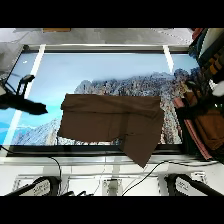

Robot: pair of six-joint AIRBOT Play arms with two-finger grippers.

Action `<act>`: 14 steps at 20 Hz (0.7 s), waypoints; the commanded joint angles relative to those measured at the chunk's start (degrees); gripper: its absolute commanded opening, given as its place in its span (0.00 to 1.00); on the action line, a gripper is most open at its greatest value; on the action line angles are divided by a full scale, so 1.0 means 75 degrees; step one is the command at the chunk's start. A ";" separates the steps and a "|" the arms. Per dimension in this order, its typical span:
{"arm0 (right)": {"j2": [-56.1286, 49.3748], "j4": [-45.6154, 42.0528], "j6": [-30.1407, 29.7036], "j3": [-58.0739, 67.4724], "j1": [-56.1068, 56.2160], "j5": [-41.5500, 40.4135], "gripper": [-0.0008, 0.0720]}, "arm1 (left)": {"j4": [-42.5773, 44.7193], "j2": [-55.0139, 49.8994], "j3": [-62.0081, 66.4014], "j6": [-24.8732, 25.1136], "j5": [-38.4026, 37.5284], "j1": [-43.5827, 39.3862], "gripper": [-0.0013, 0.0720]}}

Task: Fold the clothes and pants, and hang the long-sleeved shirts on hangers.

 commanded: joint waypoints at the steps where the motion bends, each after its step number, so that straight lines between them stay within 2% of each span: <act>1: 0.0962 0.0976 -0.0685 -0.1679 -0.0641 -0.0874 0.03 | -0.0140 0.0236 -0.1364 0.0335 -0.0335 0.0737 0.18; 2: 0.1014 0.0988 -0.0755 -0.1891 -0.0638 -0.0874 0.03 | -0.0259 0.0233 -0.1763 0.0752 -0.0312 0.0883 0.39; 3: 0.1003 0.1014 -0.0752 -0.2017 -0.0638 -0.0874 0.03 | -0.0393 0.0233 -0.2101 0.1201 -0.0239 0.0970 0.52; 6: 0.1000 0.1142 -0.0746 -0.2090 -0.0638 -0.1087 0.03 | -0.0720 0.0224 -0.2929 0.2209 0.0621 0.1000 0.53; 8: 0.1000 0.1326 -0.0746 -0.2090 -0.0638 -0.1279 0.03 | -0.1207 0.0178 -0.3366 0.3229 0.1148 0.0976 0.55; 9: 0.1000 0.1437 -0.0743 -0.2090 -0.0638 -0.1320 0.03 | -0.1396 0.0128 -0.3497 0.3657 0.1352 0.0976 0.68; 10: 0.1000 0.1550 -0.0737 -0.2090 -0.0638 -0.1361 0.03 | -0.1527 0.0067 -0.3567 0.3879 0.1606 0.0976 0.70; 14: 0.1000 0.1915 -0.0737 -0.2090 -0.0632 -0.1364 0.03 | -0.1542 -0.0268 -0.3579 0.4505 0.2183 0.0970 0.70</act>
